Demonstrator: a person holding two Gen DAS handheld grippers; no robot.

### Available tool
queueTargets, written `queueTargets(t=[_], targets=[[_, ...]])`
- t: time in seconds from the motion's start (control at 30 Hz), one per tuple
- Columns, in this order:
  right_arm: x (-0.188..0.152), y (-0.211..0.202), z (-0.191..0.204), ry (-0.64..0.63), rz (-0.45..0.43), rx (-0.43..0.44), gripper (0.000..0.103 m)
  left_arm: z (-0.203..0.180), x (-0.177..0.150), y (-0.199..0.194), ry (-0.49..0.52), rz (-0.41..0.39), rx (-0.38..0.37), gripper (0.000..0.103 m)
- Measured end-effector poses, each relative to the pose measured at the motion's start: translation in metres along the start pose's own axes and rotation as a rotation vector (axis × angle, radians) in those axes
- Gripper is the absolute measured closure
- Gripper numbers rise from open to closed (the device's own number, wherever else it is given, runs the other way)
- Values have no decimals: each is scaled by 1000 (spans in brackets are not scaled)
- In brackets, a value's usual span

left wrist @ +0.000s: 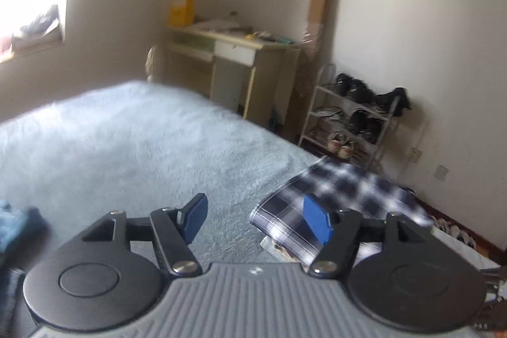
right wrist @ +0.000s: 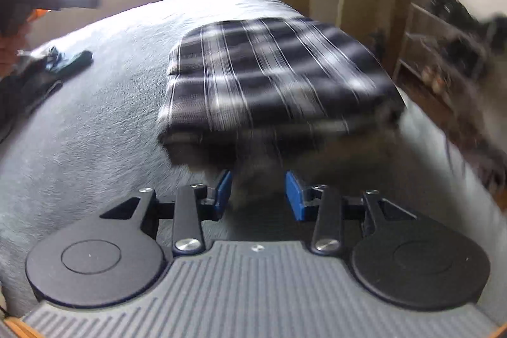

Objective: Fold clothes

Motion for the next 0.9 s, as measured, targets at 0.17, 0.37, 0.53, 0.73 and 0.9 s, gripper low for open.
queueTargets(t=[0.17, 0.37, 0.53, 0.73, 0.9], targets=[[-9, -43, 45, 61, -56, -8, 59, -1, -7, -94, 86, -15, -8, 22], [7, -106, 116, 261, -108, -91, 43, 24, -63, -191, -23, 40, -55, 15], [11, -166, 174, 347, -82, -225, 21, 23, -109, -238, -14, 125, -103, 10], [12, -178, 206, 342, -46, -316, 13, 11, -141, -247, 2, 157, -84, 4], [-16, -176, 219, 378, -65, -375, 13, 5, -160, -250, -73, 173, -102, 4]])
Point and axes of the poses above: each gripper's, at about its wrist camera, not at the fingertips, and y roughly the way its jaws point, z to its left, x to its top, the point moved 2 cm from there along y, roughly the way its jaws point, and after that the axes turned 11 degrees about -y, right-handed, at the moved point
